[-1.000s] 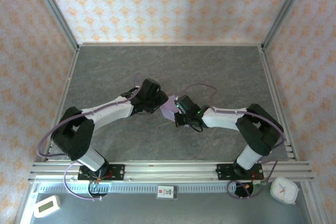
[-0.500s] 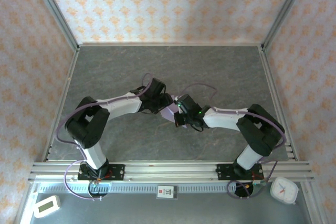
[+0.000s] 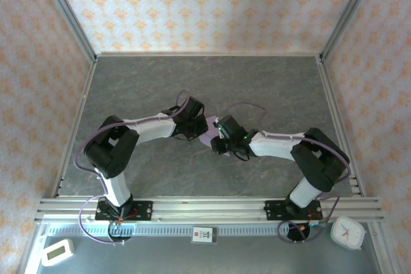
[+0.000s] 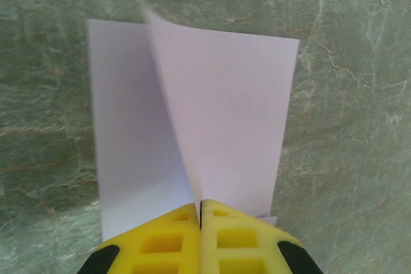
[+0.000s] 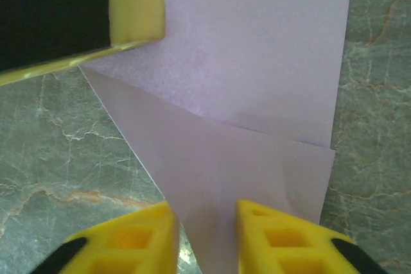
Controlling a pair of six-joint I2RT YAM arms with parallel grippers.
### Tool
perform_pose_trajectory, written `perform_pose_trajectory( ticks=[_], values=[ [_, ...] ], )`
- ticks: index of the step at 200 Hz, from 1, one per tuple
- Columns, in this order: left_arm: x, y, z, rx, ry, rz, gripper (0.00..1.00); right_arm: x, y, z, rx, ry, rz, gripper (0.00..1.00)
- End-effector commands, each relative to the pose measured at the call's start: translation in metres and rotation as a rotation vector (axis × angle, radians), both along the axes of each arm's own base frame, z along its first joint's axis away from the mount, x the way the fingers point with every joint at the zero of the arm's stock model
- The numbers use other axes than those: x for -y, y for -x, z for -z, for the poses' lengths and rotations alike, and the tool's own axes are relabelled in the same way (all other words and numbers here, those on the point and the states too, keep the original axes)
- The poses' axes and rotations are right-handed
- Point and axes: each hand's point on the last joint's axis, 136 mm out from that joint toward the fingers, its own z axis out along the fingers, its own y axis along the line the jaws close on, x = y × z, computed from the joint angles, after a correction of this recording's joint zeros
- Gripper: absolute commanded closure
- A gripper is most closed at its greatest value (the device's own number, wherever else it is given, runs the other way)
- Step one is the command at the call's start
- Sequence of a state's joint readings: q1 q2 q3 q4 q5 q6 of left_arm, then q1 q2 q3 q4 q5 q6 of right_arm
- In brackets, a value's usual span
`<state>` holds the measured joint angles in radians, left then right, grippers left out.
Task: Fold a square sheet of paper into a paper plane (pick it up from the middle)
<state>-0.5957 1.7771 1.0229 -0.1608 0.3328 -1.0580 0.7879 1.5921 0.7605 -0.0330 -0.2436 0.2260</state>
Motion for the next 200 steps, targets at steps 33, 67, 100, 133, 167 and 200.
perform_pose_trajectory(
  ticks=[33, 67, 100, 133, 167, 200],
  values=[
    [-0.021, 0.014, -0.014, -0.062, 0.004, -0.195, 1.0, 0.003, -0.006, -0.034, 0.046, -0.082, 0.086, 0.61],
    [-0.026, 0.014, -0.019, -0.07, -0.005, -0.242, 1.0, -0.009, -0.003, -0.036, 0.059, -0.094, 0.049, 0.58],
    [-0.031, 0.015, -0.021, -0.081, -0.007, -0.288, 1.0, -0.023, 0.001, -0.034, 0.057, -0.099, 0.013, 0.53],
    [-0.031, 0.014, -0.022, -0.08, 0.005, -0.307, 1.0, -0.031, 0.005, -0.022, 0.04, -0.078, 0.003, 0.52],
    [-0.031, 0.011, -0.023, -0.076, 0.005, -0.315, 1.0, -0.021, 0.003, -0.008, 0.039, -0.023, 0.042, 0.52],
    [-0.033, 0.013, -0.022, -0.08, -0.003, -0.316, 1.0, -0.015, 0.004, 0.003, 0.027, 0.008, 0.058, 0.58]
  ],
)
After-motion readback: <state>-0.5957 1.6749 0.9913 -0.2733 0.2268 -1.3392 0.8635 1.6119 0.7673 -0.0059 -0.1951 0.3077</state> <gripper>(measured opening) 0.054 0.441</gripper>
